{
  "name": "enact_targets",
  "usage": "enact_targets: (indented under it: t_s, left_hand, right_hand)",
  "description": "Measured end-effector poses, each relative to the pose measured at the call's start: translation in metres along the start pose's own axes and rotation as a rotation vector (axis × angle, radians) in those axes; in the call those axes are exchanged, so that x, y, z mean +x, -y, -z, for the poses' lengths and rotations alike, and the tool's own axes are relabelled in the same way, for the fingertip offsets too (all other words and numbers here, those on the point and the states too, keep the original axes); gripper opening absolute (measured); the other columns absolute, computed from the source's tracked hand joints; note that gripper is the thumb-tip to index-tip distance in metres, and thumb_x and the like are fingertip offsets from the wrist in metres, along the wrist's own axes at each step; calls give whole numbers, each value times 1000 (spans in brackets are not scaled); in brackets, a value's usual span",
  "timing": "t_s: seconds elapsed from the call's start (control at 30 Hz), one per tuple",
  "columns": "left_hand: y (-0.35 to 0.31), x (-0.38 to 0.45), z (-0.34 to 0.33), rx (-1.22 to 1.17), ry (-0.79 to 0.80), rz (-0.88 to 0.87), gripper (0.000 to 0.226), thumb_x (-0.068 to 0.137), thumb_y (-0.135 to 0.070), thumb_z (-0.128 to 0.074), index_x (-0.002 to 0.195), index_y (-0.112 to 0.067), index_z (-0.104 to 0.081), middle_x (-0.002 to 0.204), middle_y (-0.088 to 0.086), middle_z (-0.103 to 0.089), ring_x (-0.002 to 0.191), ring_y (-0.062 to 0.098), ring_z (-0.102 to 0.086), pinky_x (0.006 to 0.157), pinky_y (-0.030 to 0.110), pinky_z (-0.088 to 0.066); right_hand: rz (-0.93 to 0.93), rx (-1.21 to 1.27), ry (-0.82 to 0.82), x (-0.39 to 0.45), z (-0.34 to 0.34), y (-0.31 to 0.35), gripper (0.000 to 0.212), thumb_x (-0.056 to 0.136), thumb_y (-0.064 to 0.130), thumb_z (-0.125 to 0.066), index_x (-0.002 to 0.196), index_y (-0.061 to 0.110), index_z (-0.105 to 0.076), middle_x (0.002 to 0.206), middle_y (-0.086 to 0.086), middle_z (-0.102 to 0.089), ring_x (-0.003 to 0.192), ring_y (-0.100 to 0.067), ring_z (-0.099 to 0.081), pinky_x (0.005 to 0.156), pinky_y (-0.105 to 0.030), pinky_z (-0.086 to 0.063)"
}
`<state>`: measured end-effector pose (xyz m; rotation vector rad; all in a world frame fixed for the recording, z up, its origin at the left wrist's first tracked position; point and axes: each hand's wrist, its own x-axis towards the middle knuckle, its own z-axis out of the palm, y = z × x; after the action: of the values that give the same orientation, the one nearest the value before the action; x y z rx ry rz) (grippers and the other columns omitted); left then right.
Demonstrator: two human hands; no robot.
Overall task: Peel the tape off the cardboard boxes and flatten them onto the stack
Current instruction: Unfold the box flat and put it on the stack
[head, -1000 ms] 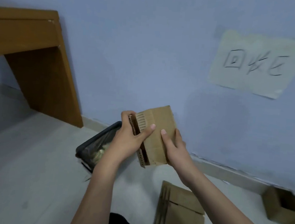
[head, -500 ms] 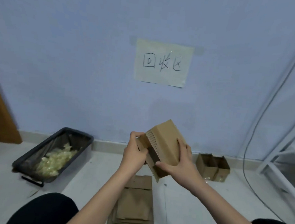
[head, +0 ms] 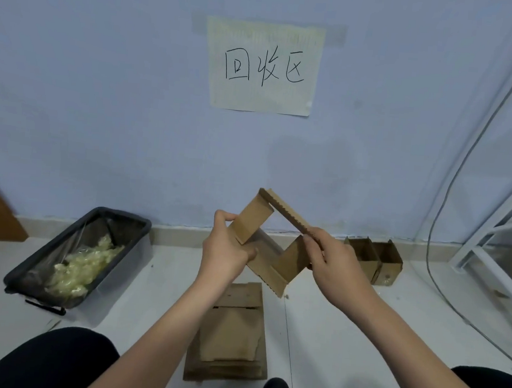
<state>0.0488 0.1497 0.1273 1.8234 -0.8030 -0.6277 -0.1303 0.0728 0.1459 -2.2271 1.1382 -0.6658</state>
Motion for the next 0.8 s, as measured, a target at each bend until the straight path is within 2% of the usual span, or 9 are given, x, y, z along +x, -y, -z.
enact_targets:
  t_s: [0.13,0.2,0.27,0.37,0.47,0.53,0.6,0.7,0.8]
  left_hand:
    - [4,-9,-8,213,-37,-5,52,80,-14,-76,115,-22,-38,97,2,-60,80,21,-62,57,30,-47]
    - [5,-12,-11,565,-102,-99,48,85,-31,-74,115,-18,-39,106,3,-52,86,26,-59,64,31,-43]
    - [4,-15,-11,809,-140,-172,43,94,-39,-63,119,-12,-41,111,8,-52,95,31,-61,69,34,-44]
    - [5,-12,-9,631,-150,-147,22,100,-19,-48,116,-8,-39,90,8,-56,79,33,-56,62,35,-37]
    - [6,-6,-5,478,-164,-111,6,102,-8,-38,103,-6,-43,80,11,-53,73,32,-51,58,36,-34]
    - [4,-5,-5,430,-145,-76,17,104,-10,-35,95,-2,-47,86,17,-57,79,36,-54,61,37,-34]
    - [7,-4,-9,397,-83,-72,25,104,-14,-34,92,-1,-52,91,20,-63,86,39,-60,65,38,-41]
    - [9,-8,-15,313,10,-45,34,106,-20,-32,83,-4,-51,88,19,-62,85,39,-66,76,45,-56]
    - [4,-12,-13,229,82,11,37,109,-22,-33,83,-5,-53,84,12,-60,83,31,-68,68,33,-58]
  right_hand:
    - [46,-113,17,-9,2,0,31,107,31,-37,124,23,-61,73,9,-60,65,-6,-56,56,-14,-41]
    - [92,-138,24,-13,1,6,35,106,32,-37,135,29,-57,106,-1,-72,90,-16,-68,72,-15,-48]
    - [144,-197,47,-16,-2,9,38,106,32,-39,142,30,-52,147,-2,-53,123,-24,-59,99,-30,-47]
    - [203,-154,3,-23,-12,10,41,105,32,-43,146,32,-47,160,6,-33,139,-19,-45,111,-24,-34]
    - [170,206,-126,-30,-25,12,61,101,31,-54,152,47,-25,165,7,-19,148,-8,-25,116,-13,-22]
    - [-23,391,-169,-24,-32,10,89,92,38,-68,155,44,-6,164,8,-21,147,-10,-28,119,-31,-29]
    - [-187,378,-175,-16,-38,7,101,82,43,-77,156,35,-9,159,6,-32,143,-14,-36,117,-41,-36]
    - [-312,351,-227,-7,-40,-4,87,79,25,-76,151,29,-27,131,1,-58,114,-20,-60,97,-42,-52]
    - [-390,300,-184,-2,-36,-11,65,86,17,-62,145,22,-35,97,-1,-65,82,-18,-61,70,-35,-53]
